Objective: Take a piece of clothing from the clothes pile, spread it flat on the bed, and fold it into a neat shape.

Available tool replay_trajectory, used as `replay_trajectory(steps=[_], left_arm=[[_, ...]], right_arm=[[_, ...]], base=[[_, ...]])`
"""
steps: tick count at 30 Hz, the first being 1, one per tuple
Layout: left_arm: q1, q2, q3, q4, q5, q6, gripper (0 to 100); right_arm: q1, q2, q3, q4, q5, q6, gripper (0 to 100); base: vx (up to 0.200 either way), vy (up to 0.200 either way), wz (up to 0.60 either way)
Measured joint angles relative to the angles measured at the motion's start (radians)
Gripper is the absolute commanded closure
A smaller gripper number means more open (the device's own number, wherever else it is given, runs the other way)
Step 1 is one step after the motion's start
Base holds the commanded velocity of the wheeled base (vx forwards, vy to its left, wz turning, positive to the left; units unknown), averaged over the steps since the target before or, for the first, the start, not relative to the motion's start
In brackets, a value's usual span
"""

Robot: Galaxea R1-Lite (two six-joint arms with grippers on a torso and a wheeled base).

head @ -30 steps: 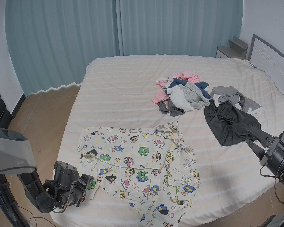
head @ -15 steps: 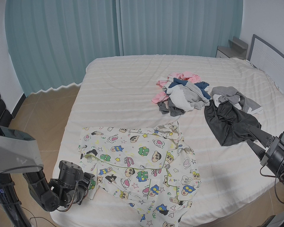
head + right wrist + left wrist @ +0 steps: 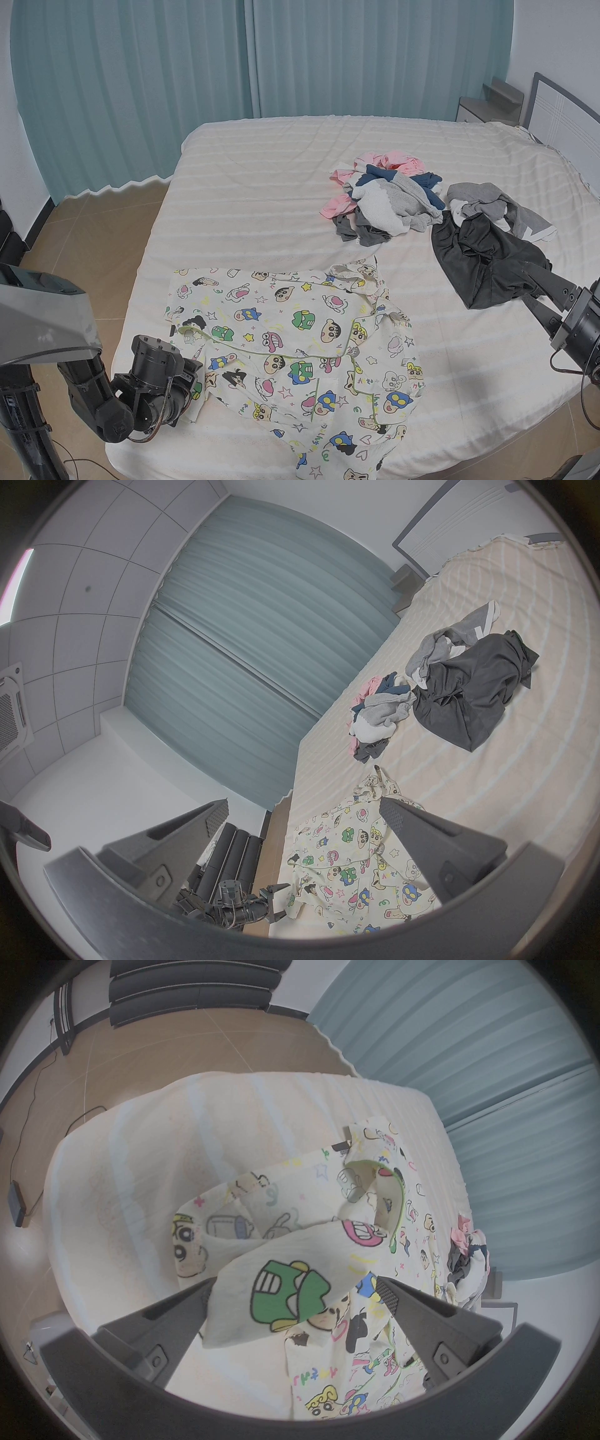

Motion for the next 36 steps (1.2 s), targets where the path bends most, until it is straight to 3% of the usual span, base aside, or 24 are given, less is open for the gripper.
replay_trajectory(steps=[11, 20, 36], left_arm=[[0.002, 0.02, 0.008, -0.039, 0.019, -0.003, 100], [0.01, -0.001, 0.03, -0.056, 0.097, 0.011, 100], [0.101, -0.14, 0.03, -0.155, 0.125, 0.302, 100]], right_arm=[[0.0, -0.013, -0.009, 0.005, 0.0, 0.001, 0], [0.0, -0.022, -0.011, 0.007, 0.001, 0.001, 0], [0.0, -0.044, -0.013, 0.009, 0.017, 0.001, 0]], base=[[0.0, 0.0, 0.0], [0.0, 0.0, 0.0], [0.0, 0.0, 0.0]])
